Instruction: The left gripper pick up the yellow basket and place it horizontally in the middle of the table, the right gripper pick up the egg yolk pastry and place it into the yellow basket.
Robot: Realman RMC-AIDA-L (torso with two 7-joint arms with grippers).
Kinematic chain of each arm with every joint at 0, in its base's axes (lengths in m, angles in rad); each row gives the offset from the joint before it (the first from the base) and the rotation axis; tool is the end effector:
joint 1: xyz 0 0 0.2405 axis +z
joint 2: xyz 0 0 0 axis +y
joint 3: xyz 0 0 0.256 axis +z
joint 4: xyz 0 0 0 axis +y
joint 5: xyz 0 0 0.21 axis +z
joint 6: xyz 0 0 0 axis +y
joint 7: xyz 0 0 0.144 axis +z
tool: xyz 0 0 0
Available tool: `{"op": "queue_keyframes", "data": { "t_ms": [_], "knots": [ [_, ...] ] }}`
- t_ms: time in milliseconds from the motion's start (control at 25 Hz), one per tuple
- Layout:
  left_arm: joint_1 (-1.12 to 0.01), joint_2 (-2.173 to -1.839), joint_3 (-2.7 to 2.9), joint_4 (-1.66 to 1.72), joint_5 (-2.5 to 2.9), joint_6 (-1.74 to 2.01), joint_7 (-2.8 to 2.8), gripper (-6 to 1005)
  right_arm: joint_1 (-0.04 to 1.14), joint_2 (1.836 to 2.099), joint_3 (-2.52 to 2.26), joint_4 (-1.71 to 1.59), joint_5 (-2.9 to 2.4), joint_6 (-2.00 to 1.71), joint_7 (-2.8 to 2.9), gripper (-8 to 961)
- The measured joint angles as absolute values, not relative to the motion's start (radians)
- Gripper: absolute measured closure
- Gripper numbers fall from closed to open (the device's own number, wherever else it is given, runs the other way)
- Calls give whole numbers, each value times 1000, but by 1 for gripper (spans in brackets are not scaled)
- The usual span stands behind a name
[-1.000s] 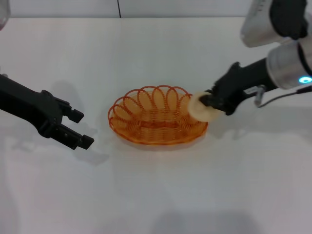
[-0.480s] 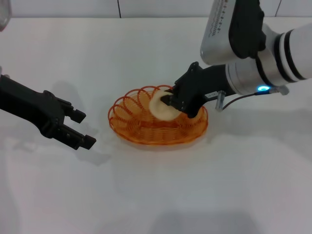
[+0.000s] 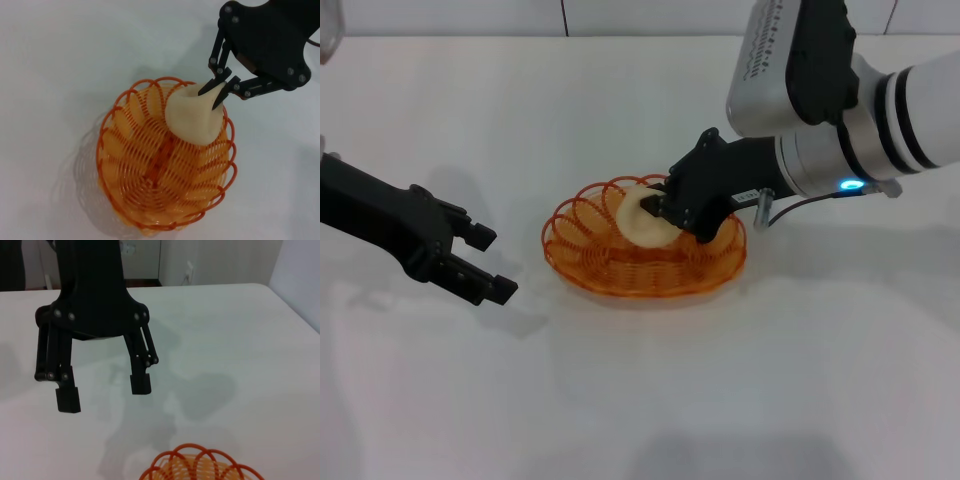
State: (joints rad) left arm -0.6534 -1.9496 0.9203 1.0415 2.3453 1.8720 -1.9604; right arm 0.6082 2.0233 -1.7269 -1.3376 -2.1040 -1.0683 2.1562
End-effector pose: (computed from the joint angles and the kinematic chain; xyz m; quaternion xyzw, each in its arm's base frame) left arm -0.2239 0.3425 0.0651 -0.9642 -0.2618 0.0424 0.0071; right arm 0.0944 0.3545 -0.0594 -0.9891 0.0400 0.0184 0.1406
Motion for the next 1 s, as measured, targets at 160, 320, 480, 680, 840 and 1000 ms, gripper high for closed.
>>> {"op": "queue_keyframes", "data": {
  "t_ms": [160,320,480,680,840,1000],
  "knots": [
    [-653,-1950,920,1042,2346,1867,-1960,111,610,2023,-1732,-1338,-2103,-1062,2147,916],
    [-653,-1950,920,1042,2349,1863,-1960,111,611,2023,-1732,-1340,-2102,-1062,2146,916],
    [-653,-1950,920,1042,2349,1863,-1960,111,608,2023,-1731,-1348,-2092,-1056,2146,761],
    [-651,-1949,920,1042,2348,1861,-1960,111,602,2022,-1725,-1355,-2086,-1051,2137,577],
    [-647,-1948,920,1041,2347,1861,-1960,111,580,2019,-1703,-1384,-2087,-1047,2136,414],
    [-645,-1947,917,1041,2342,1851,-1958,111,510,2018,-1619,-1431,-2081,-1050,2126,335]
  ]
}}
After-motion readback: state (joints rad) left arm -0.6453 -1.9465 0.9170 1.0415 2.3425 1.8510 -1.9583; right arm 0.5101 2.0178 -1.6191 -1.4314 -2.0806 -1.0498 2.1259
